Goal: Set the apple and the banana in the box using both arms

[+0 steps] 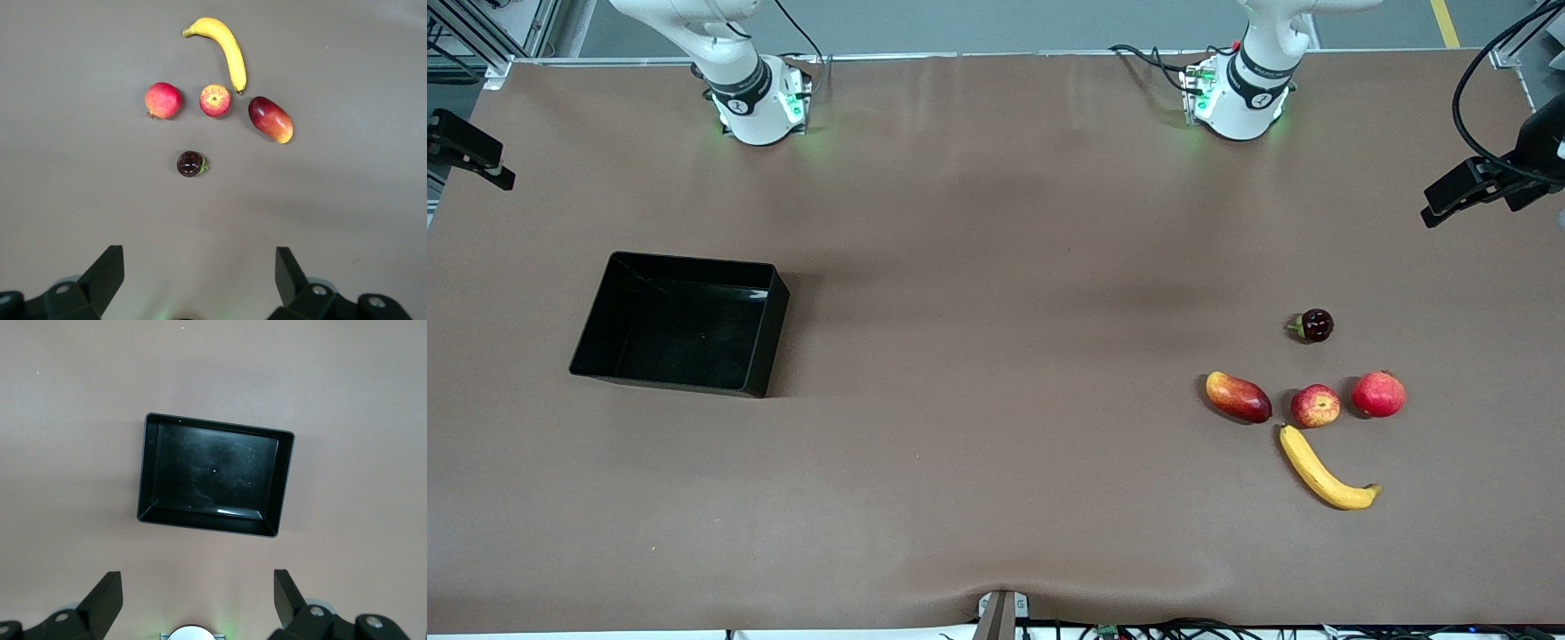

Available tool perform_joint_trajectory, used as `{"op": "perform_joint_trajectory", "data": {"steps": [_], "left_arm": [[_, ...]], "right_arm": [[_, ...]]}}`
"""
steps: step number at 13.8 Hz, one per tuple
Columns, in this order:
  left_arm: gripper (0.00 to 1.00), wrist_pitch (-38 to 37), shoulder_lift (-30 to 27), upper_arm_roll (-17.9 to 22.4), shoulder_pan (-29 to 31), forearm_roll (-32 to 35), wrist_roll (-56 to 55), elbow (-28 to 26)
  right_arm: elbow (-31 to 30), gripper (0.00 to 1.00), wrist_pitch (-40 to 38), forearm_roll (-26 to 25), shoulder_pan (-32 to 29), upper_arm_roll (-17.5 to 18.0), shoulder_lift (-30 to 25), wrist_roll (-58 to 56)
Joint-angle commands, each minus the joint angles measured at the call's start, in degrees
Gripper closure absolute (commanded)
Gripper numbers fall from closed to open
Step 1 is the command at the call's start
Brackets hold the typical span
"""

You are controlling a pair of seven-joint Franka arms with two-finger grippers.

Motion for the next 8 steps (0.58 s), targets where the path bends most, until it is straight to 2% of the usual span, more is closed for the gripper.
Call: {"op": "perform_joint_trajectory", "data": {"steps": [1,3,6,8], "left_arm": [[0.00,-1.0,0.1,0.2,0.1,-0.7,1.1,1.1],[0.00,-0.9,0.3,0.3,0.1,-1.2,1.1,1.1],[0.00,0.0,5.5,0.2,-0.6,-1.2,1.0,1.2],[0.00,3.1,7.8,0.2,-0.7,-0.7,1.0,1.1]], "right_arm": [[1.3,0.00,-0.5,-0.4,0.4,-0.2,0.5,-0.4],[1.3,0.00,-0.5,-0.4,0.4,-0.2,0.5,-0.4],[1.3,0.00,-0.5,-0.4,0.3,-0.2,0.5,-0.4],[1.3,0.00,-0.5,-0.4,0.3,-0.2,0.5,-0.4]]}}
